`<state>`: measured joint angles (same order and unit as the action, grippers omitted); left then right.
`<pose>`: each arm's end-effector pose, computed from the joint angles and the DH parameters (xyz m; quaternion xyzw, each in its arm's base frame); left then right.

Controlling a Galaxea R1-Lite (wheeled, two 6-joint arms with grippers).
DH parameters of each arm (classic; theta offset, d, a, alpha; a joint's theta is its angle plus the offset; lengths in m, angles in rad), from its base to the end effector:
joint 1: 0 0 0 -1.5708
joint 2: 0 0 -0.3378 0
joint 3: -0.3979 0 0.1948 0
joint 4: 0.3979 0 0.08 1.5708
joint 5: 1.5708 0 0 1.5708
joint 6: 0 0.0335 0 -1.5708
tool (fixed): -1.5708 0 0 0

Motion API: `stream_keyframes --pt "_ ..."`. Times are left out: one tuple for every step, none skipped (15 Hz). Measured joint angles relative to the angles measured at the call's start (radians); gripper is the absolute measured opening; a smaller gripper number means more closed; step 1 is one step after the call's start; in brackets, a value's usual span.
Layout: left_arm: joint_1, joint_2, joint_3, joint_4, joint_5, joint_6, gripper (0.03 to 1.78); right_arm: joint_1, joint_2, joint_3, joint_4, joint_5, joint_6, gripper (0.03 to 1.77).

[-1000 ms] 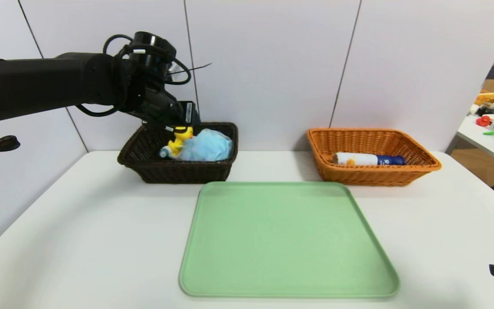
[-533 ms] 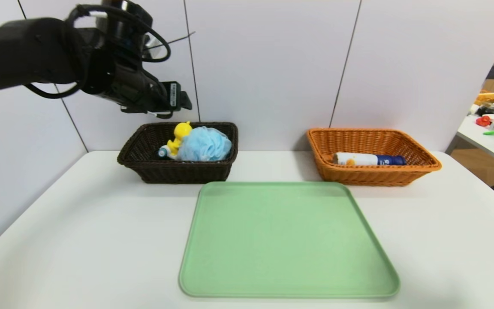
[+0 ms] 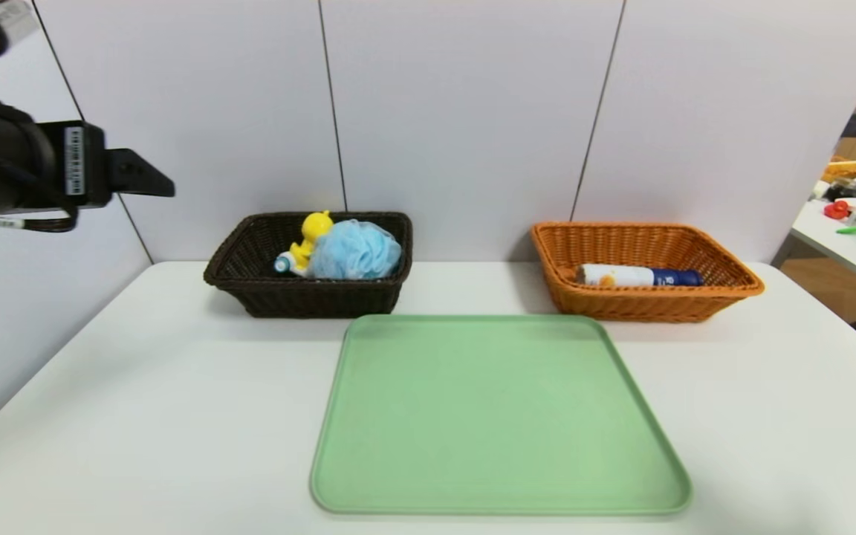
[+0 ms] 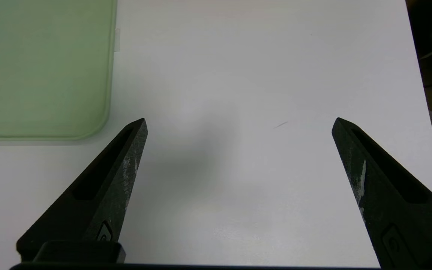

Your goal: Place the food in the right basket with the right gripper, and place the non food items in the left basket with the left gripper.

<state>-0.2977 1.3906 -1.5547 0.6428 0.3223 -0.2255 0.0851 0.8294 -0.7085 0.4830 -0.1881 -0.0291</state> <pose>0.1977 -0.0495 0.3846 -0.0374 0.2230 0.0373 0.9734 0.0525 -0.0018 0.2383 -0.0544 0.2953 -0.0449 0.9528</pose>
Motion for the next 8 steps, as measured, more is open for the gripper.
stream_keyframes --pt "0.022 -0.064 0.046 -0.014 0.006 -0.002 1.65 -0.011 -0.016 0.02 -0.021 0.002 -0.002 1.7" --pt "0.047 -0.121 0.086 -0.031 0.01 -0.002 1.66 -0.017 -0.034 0.035 -0.037 0.004 -0.006 1.7" --pt "0.083 -0.174 0.129 -0.048 0.011 -0.003 1.66 -0.019 -0.054 0.046 -0.041 0.008 -0.009 1.7" --pt "0.131 -0.232 0.179 -0.066 0.011 -0.003 1.67 -0.021 -0.075 0.052 -0.042 0.018 -0.01 1.7" --pt "0.173 -0.285 0.231 -0.088 0.01 -0.003 1.67 -0.023 -0.094 0.058 -0.042 0.03 -0.011 1.7" --pt "0.206 -0.34 0.293 -0.116 0.01 -0.003 1.67 -0.027 -0.114 0.064 -0.042 0.038 -0.011 1.7" --pt "0.231 -0.402 0.369 -0.153 0.008 -0.002 1.67 -0.036 -0.132 0.068 -0.042 0.041 -0.013 1.7" --pt "0.248 -0.461 0.448 -0.188 0.006 -0.001 1.67 -0.043 -0.15 0.071 -0.042 0.046 -0.015 1.7"
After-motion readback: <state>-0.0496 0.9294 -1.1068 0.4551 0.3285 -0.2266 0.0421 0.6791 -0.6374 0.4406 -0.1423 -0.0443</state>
